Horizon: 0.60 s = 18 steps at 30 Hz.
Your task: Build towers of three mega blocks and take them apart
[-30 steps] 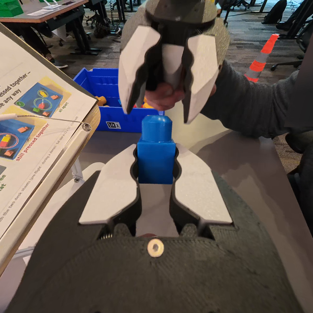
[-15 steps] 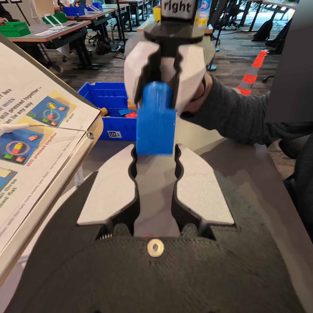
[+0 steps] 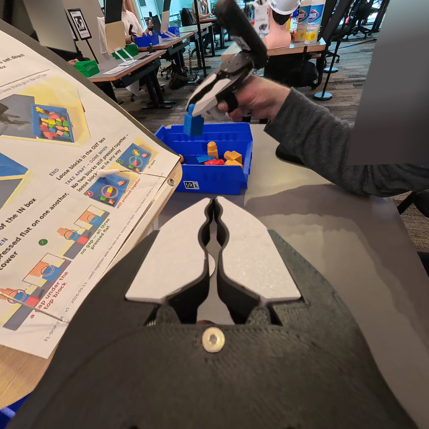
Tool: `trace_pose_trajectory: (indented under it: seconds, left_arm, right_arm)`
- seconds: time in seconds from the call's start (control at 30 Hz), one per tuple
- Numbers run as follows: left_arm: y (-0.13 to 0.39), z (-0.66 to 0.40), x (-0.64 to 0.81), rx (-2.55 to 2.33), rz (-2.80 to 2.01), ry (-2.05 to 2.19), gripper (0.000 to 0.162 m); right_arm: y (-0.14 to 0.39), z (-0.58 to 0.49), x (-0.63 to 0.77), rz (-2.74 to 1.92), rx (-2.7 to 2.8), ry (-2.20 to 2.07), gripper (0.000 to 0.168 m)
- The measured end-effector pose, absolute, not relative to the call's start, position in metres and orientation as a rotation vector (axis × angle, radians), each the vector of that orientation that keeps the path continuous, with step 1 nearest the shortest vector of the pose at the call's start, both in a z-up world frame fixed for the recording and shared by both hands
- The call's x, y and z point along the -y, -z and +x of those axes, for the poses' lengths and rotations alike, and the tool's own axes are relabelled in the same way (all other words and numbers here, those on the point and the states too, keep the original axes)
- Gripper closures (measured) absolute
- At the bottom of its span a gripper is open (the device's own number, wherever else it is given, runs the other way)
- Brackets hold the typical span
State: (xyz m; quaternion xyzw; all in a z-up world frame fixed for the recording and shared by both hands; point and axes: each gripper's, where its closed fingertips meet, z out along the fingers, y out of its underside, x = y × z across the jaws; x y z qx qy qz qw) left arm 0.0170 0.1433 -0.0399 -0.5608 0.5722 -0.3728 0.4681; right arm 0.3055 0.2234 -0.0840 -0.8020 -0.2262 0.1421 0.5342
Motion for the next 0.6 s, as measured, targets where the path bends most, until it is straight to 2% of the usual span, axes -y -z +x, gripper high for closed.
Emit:
trace_pose_trajectory:
  seconds: [0.2, 0.37, 0.6]
  left_arm:
    - [0.044, 0.017, -0.144, -1.42, -1.384, 0.896, 0.162]
    - [0.041, 0.006, -0.153, -1.395, -1.4, 0.838, 0.162]
    - [0.025, -0.089, -0.223, -1.078, -1.595, 0.421, 0.131]
  right_arm:
    - [0.116, 0.335, -0.24, -2.007, 0.378, -0.339, 0.127]
    - [0.078, 0.314, -0.231, -1.883, 0.46, -0.282, 0.128]
    - [0.051, 0.249, -0.213, -1.784, 0.671, -0.328, 0.129]
